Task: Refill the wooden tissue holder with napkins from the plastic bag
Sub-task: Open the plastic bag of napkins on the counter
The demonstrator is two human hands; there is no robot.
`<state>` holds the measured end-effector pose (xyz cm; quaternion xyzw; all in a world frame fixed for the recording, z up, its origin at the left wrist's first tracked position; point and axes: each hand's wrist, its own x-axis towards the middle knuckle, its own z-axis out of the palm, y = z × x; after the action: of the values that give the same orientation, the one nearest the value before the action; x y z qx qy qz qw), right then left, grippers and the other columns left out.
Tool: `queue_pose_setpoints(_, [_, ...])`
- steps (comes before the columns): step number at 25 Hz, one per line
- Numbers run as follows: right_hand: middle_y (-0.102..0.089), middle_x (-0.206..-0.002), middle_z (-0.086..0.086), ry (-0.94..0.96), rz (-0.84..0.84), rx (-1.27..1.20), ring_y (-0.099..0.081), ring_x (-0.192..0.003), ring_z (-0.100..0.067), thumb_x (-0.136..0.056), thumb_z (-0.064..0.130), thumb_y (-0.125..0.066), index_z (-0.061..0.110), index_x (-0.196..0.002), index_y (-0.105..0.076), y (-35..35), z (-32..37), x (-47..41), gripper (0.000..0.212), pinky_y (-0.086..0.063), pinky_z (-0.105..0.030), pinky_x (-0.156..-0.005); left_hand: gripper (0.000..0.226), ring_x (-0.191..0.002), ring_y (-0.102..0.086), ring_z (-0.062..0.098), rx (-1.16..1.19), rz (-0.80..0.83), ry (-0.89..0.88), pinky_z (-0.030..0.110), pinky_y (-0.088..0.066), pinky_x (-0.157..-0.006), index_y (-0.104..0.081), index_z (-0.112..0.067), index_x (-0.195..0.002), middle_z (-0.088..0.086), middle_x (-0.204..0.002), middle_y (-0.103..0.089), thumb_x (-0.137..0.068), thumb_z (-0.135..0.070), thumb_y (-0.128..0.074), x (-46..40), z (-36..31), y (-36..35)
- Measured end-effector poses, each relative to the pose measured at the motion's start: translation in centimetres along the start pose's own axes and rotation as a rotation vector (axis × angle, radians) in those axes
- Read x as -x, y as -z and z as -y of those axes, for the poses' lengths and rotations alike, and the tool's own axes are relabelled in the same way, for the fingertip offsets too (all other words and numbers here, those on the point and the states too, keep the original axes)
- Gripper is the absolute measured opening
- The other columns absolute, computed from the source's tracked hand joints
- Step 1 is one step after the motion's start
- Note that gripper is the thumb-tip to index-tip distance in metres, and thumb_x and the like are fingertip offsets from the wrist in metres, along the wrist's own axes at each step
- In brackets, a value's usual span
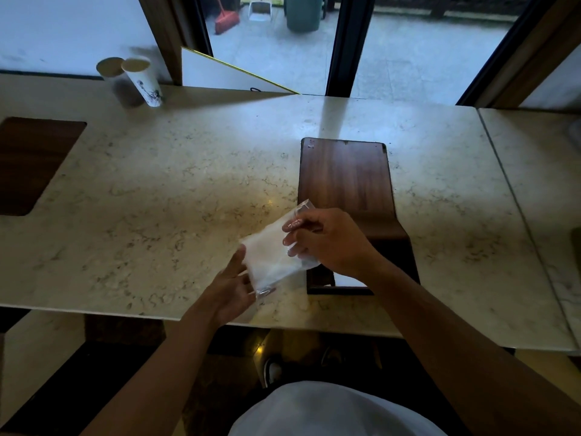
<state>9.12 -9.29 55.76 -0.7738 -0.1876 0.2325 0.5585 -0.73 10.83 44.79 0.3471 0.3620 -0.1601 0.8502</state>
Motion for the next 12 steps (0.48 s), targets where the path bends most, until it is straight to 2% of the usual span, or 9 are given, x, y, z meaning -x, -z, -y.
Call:
queue_pose_setpoints(2, [-0.080, -0.087, -0.003, 0.005, 0.022, -0.085, -0.078, -0.078, -0.018, -0.096, 0.011, -0.063, 0.019, -0.095, -0.076, 0.7, 0.5, 0.5, 0.015, -0.063, -0.030, -0.070, 0.067, -0.128, -0.057, 0.044, 0.205, 0.172, 0.015, 0.055, -0.054, -0.096, -0.060, -0.007, -0.137, 0.024, -0.138, -0.061, -0.084, -0.045, -0.074, 0.0, 0.2, 0.0])
queue_pose_setpoints(4, [-0.080, -0.090, -0.004, -0.017, 0.042, -0.151, -0.078, -0.080, -0.023, -0.097, 0.009, -0.060, 0.019, -0.096, -0.075, 1.5, 0.5, 1.1, 0.018, -0.064, -0.035, -0.076, 0.063, -0.129, -0.055, 0.046, 0.243, 0.241, -0.007, 0.056, -0.055, -0.093, -0.060, -0.011, -0.139, 0.023, -0.141, -0.059, -0.083, -0.034, -0.076, -0.1, 0.5, -0.2])
queue_pose_setpoints(7, [-0.080, -0.089, -0.006, -0.085, 0.038, -0.243, -0.077, -0.080, -0.025, -0.097, 0.002, -0.057, 0.011, -0.098, -0.075, 2.5, 0.0, 2.0, 0.021, -0.064, -0.040, -0.078, 0.061, -0.120, -0.062, 0.047, 0.182, 0.194, -0.015, 0.059, -0.058, -0.084, -0.055, -0.011, -0.138, 0.024, -0.137, -0.063, -0.082, -0.022, -0.073, -0.3, 0.9, -0.7])
queue_pose_setpoints(10, [-0.080, -0.086, -0.006, -0.133, 0.019, -0.318, -0.077, -0.078, -0.022, -0.097, -0.001, -0.052, 0.005, -0.099, -0.075, 3.3, -0.6, 3.2, 0.023, -0.062, -0.027, -0.068, 0.055, -0.111, -0.068, 0.045, 0.097, 0.166, 0.008, 0.060, -0.060, -0.081, -0.056, -0.007, -0.135, 0.025, -0.126, -0.069, -0.083, -0.016, -0.069, -0.1, 1.1, -1.5])
queue_pose_setpoints(12, [-0.079, -0.090, -0.014, -0.173, 0.022, -0.422, -0.077, -0.083, -0.029, -0.098, -0.002, -0.043, 0.002, -0.100, -0.075, 3.7, -1.4, 3.6, 0.032, -0.063, -0.033, -0.071, 0.052, -0.107, -0.069, 0.046, 0.090, 0.157, 0.019, 0.060, -0.060, -0.078, -0.057, -0.005, -0.132, 0.026, -0.122, -0.070, -0.083, -0.014, -0.069, 0.0, 1.2, -1.9])
